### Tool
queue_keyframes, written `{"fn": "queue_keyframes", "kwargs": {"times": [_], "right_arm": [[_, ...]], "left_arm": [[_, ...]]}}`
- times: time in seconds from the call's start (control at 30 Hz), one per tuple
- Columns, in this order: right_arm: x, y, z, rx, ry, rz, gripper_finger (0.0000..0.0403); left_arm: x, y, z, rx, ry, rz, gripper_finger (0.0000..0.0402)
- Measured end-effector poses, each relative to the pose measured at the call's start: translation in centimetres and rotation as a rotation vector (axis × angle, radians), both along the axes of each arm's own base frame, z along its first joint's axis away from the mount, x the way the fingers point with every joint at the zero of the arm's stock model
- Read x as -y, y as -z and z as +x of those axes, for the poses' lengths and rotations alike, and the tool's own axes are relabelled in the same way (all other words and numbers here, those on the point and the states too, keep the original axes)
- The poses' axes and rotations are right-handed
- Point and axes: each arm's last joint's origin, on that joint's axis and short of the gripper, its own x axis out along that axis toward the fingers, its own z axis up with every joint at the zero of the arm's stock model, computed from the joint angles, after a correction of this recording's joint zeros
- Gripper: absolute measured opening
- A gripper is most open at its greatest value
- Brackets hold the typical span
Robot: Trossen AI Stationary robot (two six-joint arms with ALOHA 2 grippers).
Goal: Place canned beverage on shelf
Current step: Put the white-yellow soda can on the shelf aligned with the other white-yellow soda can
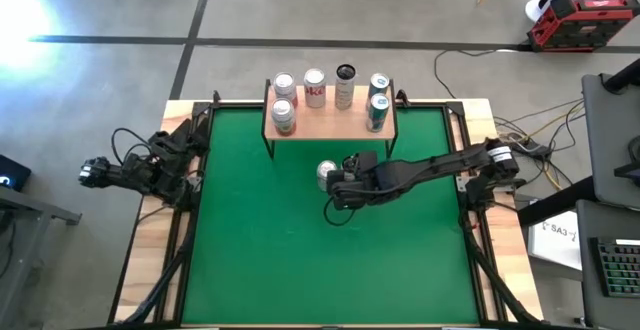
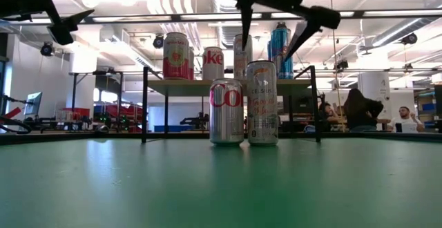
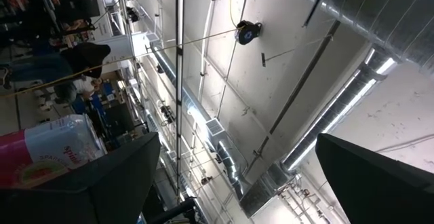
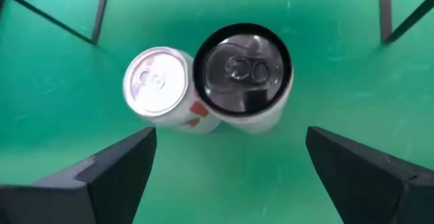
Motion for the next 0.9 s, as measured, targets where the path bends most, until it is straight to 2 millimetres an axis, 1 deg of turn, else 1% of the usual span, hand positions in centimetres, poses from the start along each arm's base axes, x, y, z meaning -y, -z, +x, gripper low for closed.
{"fn": "queue_keyframes", "kwargs": {"times": [0.2, 0.33, 0.47, 0.63, 0.77, 0.9], "right_arm": [[0.3, 1.6, 0.8, -0.049, 0.015, -0.084, 0.037], [0.6, 2.4, 1.4, -0.06, 0.023, -0.108, 0.037], [1.1, 3.8, 2.1, -0.095, 0.039, -0.142, 0.037], [1.4, 5.6, 2.8, -0.104, 0.107, -0.212, 0.037], [1.4, 6.1, 2.9, -0.111, 0.124, -0.261, 0.0369], [1.6, 6.3, 2.8, -0.111, 0.159, -0.258, 0.035]], "left_arm": [[0.0, 0.0, 0.0, -0.006, 0.0, 0.001, 0.038], [0.0, 0.0, 0.1, -0.008, 0.0, 0.002, 0.038], [0.0, 0.0, 0.1, -0.009, 0.0, 0.002, 0.038], [0.0, 0.0, 0.1, -0.009, 0.0, 0.002, 0.038], [0.0, 0.0, 0.1, -0.008, 0.0, 0.002, 0.038], [0.0, 0.0, 0.1, -0.009, 0.0, 0.002, 0.038]]}}
